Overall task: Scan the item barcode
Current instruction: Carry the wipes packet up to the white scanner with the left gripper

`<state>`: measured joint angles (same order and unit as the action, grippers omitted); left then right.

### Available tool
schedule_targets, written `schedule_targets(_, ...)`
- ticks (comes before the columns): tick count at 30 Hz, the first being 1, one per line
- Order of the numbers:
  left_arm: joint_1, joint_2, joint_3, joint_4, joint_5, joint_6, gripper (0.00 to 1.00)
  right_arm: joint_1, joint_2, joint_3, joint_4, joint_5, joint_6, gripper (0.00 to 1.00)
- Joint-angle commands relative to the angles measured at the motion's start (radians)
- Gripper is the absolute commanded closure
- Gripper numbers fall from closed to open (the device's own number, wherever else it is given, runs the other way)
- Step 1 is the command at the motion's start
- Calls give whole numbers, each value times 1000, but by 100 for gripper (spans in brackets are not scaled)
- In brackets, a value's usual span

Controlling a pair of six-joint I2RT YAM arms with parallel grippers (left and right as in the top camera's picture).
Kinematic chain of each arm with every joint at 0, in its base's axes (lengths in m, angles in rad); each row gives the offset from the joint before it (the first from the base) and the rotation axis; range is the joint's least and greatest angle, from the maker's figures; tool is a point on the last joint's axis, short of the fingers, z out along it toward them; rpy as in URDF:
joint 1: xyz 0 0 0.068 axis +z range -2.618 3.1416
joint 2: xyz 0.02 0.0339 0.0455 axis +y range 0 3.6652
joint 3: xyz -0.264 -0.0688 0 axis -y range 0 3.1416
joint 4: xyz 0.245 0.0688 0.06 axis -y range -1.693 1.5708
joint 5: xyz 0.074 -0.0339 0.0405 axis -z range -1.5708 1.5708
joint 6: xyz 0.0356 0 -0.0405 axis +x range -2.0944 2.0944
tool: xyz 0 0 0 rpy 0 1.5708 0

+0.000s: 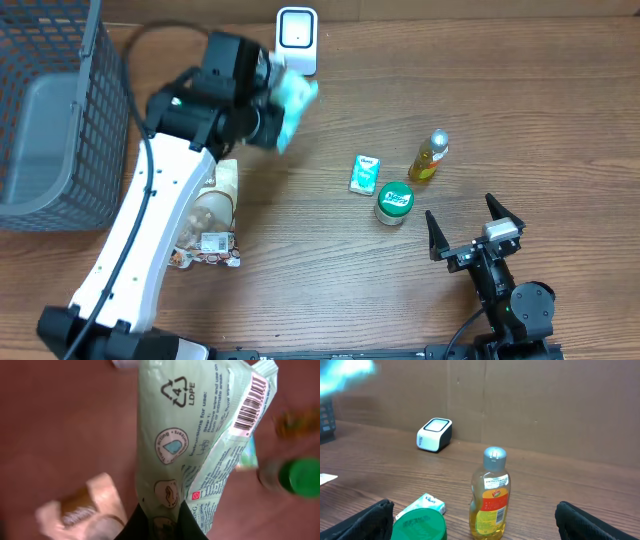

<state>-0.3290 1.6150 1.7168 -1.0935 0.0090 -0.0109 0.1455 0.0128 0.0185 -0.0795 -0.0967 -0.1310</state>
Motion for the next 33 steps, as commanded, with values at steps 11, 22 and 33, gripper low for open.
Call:
schedule_targets(11, -32, 290, 626, 44, -514, 124, 96, -3, -10, -11, 3, 6, 2, 0)
schedule_targets(22, -87, 587, 625, 444, -959, 443, 96, -3, -10, -11, 3, 6, 2, 0)
schedule_targets(33, -110, 888, 625, 874, -1141, 829, 96, -3, -10, -11, 3, 6, 2, 0)
